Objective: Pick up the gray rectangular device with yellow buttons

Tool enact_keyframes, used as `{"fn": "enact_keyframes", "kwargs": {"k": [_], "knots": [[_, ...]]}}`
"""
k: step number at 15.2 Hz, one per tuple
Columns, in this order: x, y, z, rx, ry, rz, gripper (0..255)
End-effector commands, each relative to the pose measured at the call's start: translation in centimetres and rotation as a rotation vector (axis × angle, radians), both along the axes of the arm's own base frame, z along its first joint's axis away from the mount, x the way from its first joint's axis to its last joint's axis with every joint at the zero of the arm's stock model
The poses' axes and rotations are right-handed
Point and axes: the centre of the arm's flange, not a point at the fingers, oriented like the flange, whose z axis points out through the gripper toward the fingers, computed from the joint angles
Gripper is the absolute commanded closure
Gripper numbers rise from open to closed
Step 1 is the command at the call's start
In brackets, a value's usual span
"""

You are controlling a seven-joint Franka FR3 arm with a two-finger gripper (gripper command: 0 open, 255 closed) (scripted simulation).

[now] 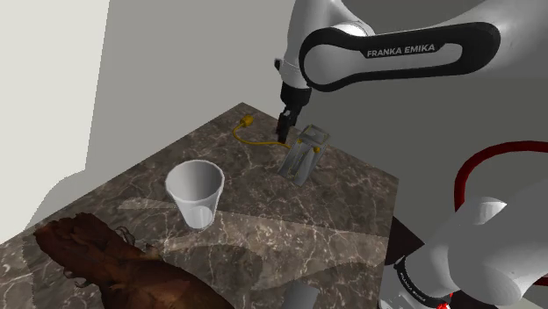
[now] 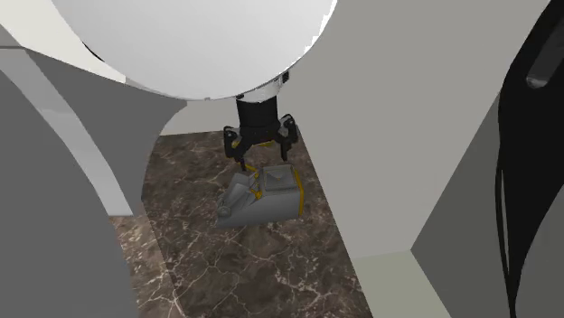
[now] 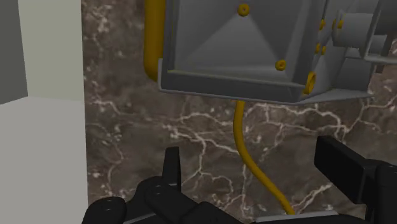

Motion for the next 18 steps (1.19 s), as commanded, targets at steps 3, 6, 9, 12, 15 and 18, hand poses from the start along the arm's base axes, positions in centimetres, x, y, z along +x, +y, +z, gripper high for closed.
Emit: {"fn": "enact_keyframes", "kwargs": {"k": [3, 6, 9, 12, 15, 18], "knots": [[0.4, 0.7, -1.8, -0.002, -0.001, 0.020, 0], [0.4, 0.7, -3.4, -0.002, -0.001, 0.020, 0], [0.4, 0.7, -4.2, -0.002, -0.001, 0.020, 0], [0.4, 0.7, -4.2, -0.002, -0.001, 0.020, 255], [0.4, 0.7, -4.2, -0.002, -0.001, 0.020, 255], [0.4, 0.7, -4.2, -0.002, -0.001, 0.020, 255]]}}
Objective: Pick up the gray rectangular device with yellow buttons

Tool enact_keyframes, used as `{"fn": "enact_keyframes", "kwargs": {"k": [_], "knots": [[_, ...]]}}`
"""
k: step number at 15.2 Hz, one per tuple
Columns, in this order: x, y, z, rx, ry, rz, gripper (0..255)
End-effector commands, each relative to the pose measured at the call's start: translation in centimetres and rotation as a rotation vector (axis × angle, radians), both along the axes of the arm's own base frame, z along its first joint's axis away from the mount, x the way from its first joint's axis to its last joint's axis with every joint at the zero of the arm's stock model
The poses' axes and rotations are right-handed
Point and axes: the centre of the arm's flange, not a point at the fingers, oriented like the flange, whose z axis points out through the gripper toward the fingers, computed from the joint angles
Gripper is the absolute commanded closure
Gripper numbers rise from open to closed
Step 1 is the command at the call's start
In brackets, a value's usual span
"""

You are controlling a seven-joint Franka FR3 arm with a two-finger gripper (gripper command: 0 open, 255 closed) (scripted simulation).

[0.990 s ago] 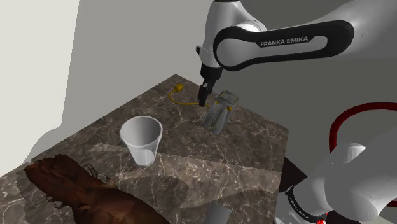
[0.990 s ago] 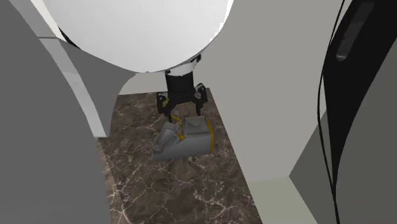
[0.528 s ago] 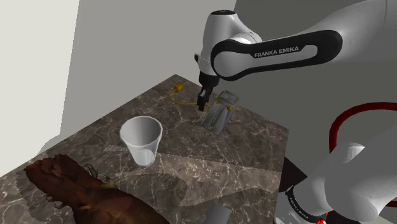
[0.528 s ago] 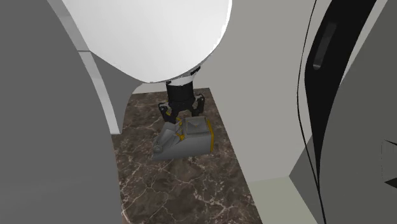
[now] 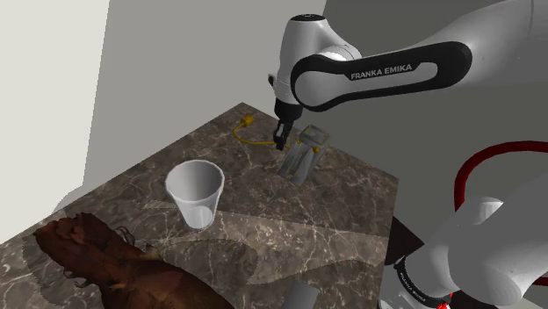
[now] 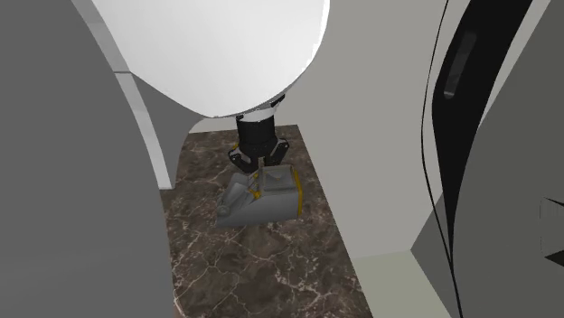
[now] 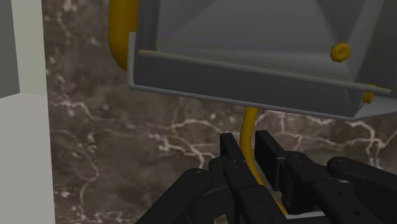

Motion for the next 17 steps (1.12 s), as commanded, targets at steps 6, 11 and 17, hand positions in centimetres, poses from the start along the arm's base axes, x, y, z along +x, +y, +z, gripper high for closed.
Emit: {"fn": "enact_keyframes", "kwargs": {"k": [6, 11, 17], "knots": [[0.0, 0.0, 2.6, 0.000, 0.000, 0.000, 255], [0.0, 0.0, 5.3, 0.000, 0.000, 0.000, 255], [0.0, 0.0, 8.0, 0.000, 0.000, 0.000, 255]]}}
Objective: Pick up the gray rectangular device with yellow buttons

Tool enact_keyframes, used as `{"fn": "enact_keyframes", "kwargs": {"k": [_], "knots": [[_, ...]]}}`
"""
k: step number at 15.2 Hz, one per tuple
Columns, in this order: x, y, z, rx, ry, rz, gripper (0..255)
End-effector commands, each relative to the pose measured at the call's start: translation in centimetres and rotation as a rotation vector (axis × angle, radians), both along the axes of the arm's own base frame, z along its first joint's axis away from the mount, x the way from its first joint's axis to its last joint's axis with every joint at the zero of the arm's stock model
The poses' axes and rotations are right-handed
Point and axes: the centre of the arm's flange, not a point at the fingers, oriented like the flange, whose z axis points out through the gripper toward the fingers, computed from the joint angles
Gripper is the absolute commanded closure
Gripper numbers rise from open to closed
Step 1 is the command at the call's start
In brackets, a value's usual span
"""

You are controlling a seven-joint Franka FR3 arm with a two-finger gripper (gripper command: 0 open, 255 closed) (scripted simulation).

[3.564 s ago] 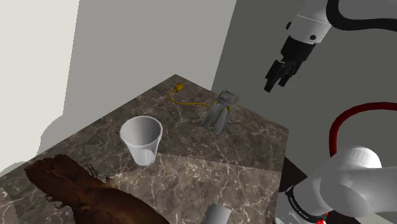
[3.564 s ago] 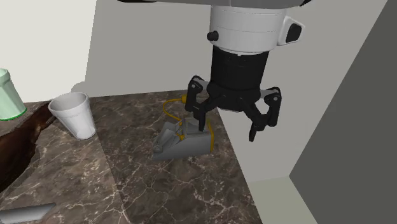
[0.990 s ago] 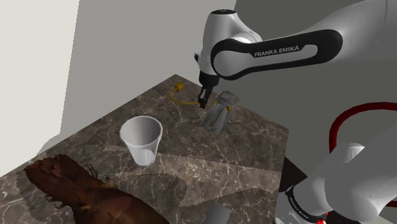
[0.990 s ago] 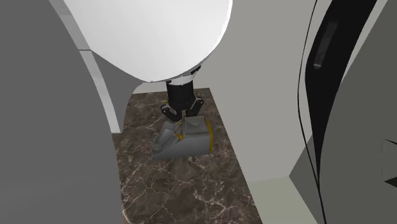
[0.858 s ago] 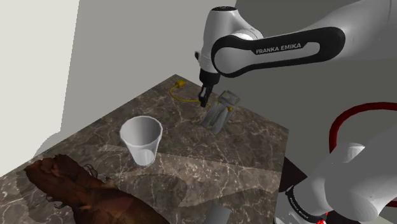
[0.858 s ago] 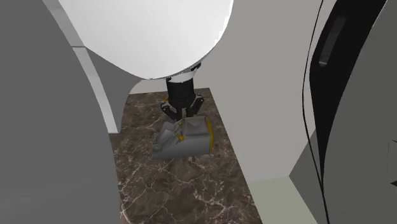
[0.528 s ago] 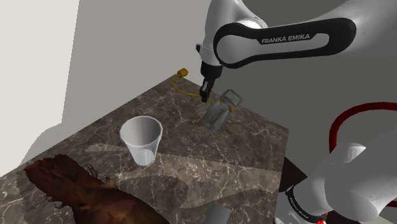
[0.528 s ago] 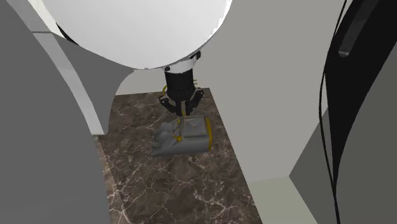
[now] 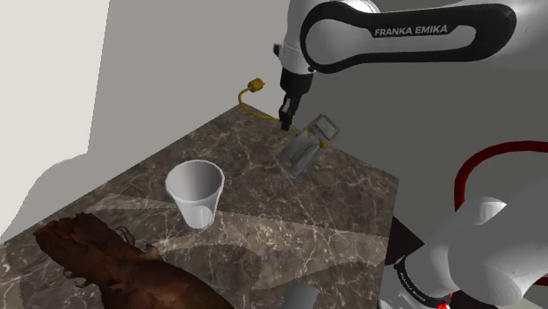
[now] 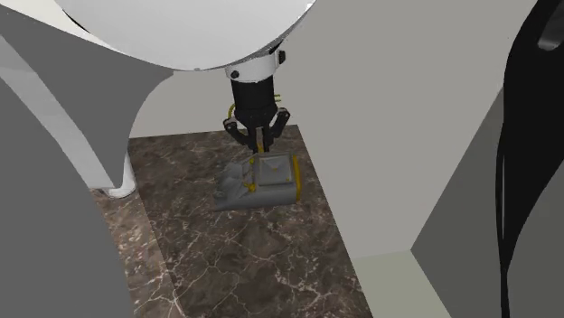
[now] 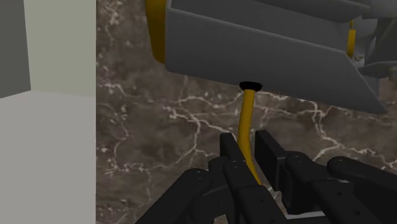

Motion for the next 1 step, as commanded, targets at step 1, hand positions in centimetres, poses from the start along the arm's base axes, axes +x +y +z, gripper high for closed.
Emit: {"fn": "enact_keyframes", "kwargs": {"k": [1], "knots": [[0.05, 0.00, 0.37, 0.000, 0.000, 0.000, 255]]}}
